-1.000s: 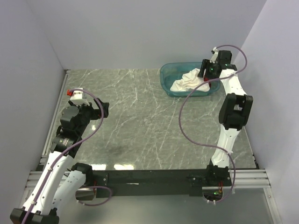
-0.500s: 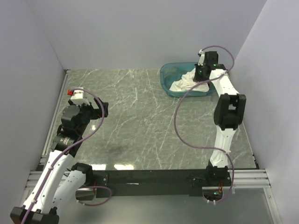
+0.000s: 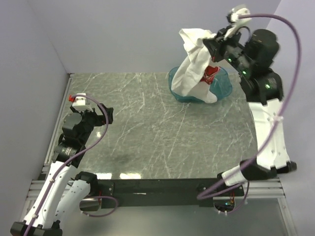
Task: Fold and stack the t-shirts
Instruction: Grab the tshirt from the pile, then move the tshirt to the center of the board, then flatten the tshirt out
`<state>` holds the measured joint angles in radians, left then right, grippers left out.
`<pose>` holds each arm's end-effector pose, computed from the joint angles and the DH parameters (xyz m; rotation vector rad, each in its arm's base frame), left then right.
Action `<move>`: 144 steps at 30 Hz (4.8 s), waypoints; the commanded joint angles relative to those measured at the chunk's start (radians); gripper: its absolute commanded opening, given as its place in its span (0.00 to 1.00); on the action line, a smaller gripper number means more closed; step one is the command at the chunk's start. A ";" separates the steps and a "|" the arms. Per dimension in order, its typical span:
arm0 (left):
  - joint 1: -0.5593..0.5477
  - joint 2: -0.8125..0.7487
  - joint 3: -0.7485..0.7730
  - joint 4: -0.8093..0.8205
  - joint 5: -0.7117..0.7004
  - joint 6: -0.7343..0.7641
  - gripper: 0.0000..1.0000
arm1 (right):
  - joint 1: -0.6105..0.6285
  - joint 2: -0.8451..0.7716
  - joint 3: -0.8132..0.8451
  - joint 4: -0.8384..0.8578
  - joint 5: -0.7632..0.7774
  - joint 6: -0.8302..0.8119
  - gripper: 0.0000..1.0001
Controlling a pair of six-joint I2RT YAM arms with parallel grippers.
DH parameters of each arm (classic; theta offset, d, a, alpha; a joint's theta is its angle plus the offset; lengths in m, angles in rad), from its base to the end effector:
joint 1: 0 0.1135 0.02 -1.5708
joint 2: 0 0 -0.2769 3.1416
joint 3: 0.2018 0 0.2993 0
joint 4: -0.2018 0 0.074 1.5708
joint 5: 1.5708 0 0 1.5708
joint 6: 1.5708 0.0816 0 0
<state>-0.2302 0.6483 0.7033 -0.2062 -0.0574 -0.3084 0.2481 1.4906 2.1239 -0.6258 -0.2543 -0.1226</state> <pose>0.2371 -0.0508 0.3333 -0.1105 1.7307 -0.3483 0.3358 0.1063 0.6125 -0.4845 1.4946 0.2973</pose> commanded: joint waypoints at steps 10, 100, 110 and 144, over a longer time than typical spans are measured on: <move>0.003 -0.041 -0.005 0.044 -0.001 0.009 0.98 | 0.074 -0.237 0.107 0.035 -0.207 0.106 0.00; 0.002 0.142 0.001 0.080 0.472 0.026 0.99 | -0.147 0.560 -0.242 -0.293 -0.169 -1.221 0.66; 0.002 0.162 0.002 0.080 0.478 0.035 0.99 | -0.147 0.726 -0.154 -0.315 -0.054 -1.272 0.64; 0.002 0.146 0.001 0.083 0.490 0.040 1.00 | -0.185 0.617 -0.206 -0.488 -0.148 -1.372 0.64</move>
<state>-0.2295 0.8139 0.6933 -0.1616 0.4076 -0.2890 0.0608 2.1181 1.9499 -1.1900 -0.4648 -1.5105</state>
